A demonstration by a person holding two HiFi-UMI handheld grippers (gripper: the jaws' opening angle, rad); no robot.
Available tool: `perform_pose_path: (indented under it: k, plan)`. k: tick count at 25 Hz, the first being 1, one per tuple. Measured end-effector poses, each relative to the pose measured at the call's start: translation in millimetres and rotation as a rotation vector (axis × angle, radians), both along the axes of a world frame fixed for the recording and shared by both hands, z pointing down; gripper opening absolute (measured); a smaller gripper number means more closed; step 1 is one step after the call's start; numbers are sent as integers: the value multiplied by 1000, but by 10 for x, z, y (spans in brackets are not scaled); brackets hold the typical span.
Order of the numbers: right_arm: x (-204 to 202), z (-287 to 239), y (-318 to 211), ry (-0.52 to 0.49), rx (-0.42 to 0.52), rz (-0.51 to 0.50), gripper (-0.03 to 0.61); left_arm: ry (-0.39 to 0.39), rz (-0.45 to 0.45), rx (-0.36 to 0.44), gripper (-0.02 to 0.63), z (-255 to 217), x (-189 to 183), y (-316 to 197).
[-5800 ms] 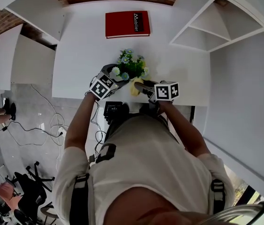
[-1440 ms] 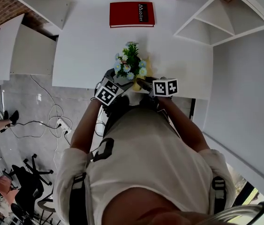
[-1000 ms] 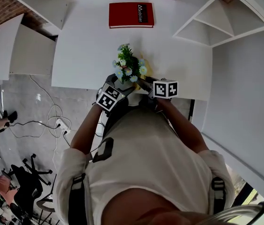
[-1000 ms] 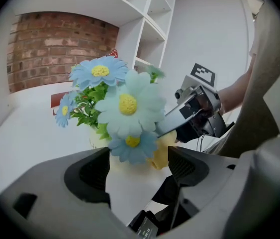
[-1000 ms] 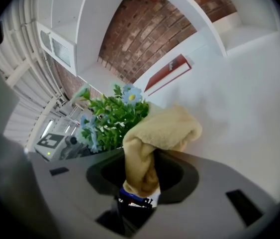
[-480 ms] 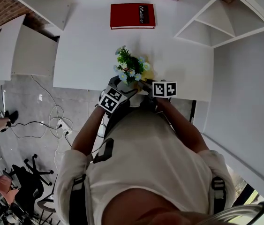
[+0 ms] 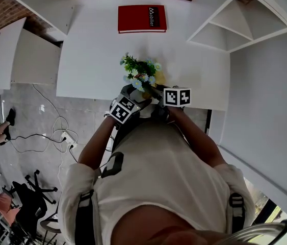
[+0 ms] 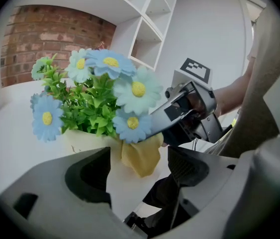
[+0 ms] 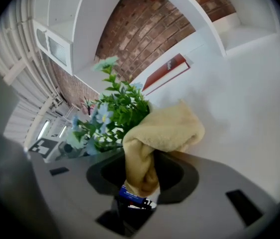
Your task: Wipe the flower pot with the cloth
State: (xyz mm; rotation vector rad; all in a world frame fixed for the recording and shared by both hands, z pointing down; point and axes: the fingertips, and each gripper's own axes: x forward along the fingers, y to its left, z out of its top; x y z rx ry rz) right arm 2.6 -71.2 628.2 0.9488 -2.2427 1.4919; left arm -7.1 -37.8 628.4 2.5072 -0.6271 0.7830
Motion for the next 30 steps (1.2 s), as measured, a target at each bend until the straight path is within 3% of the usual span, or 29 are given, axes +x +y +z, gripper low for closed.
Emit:
perform_pose_path:
  k: [3,6,9,14,21,26,30]
  plan:
    - [49,195,-13,44,-42,17,150,-31,28,14,365,7,-16,46]
    - [93,337,-9,75,-74,23,150,-60,2,36,365,-8,-163,-31]
    - [107,373,-8,74,-77,14,150,-92,-33,72,365,-67,-372,-280]
    - [104,325,-12,75,-62,5,150,-146,1,99,365,10,-452,-613]
    - [173,-122,-117,-16,0,77,151,-79,-49,36,365,-133,-259,-502]
    - [328,-13,-110,4,-23,119,152,-55,-39,14,365,-124,-111,-317]
    - [376,256,-59,76,-66,108,152,-110,-33,30,365,43,-238,-285]
